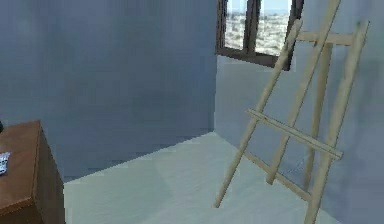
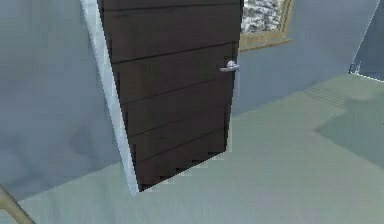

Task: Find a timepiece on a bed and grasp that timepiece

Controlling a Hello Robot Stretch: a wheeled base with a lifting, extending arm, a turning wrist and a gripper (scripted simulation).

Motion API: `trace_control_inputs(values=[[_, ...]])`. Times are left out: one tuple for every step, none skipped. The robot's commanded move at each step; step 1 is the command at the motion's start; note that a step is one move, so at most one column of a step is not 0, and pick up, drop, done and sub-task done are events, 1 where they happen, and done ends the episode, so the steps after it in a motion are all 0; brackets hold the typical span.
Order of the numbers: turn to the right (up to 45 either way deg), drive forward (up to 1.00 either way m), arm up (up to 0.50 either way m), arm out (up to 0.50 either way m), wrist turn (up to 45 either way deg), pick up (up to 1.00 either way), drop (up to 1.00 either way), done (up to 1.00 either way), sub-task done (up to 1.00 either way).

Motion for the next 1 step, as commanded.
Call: trace_control_inputs(values=[[-45.0,0.00,0.00,0.00,0.0,0.00,0.00,0.00,0.00]])
